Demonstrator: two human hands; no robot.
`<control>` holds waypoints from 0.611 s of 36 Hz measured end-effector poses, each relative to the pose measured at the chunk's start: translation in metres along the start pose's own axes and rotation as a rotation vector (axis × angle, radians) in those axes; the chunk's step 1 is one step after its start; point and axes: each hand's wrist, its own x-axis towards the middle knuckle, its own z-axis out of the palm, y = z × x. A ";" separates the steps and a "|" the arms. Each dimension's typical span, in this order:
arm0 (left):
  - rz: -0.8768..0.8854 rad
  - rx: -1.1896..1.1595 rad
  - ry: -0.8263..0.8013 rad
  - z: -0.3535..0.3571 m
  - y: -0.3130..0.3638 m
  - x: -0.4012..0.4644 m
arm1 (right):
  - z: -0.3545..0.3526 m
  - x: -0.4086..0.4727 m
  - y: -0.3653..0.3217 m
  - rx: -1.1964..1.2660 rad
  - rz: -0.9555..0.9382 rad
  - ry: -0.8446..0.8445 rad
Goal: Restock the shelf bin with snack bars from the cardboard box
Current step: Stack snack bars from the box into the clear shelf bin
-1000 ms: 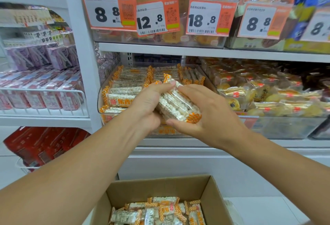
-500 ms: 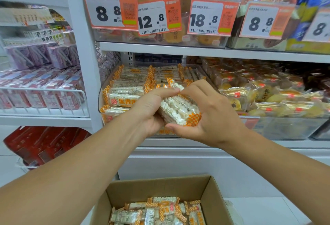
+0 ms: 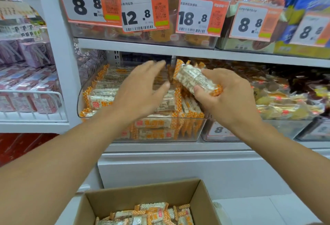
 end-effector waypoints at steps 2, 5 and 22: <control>0.138 0.305 -0.190 0.010 -0.013 0.003 | 0.003 0.006 -0.002 -0.148 0.022 -0.046; 0.102 0.414 -0.402 0.027 -0.021 0.004 | 0.013 0.013 -0.011 -0.329 0.003 -0.106; 0.105 0.505 -0.412 0.028 -0.031 0.006 | 0.052 0.028 -0.026 -0.524 0.021 -0.292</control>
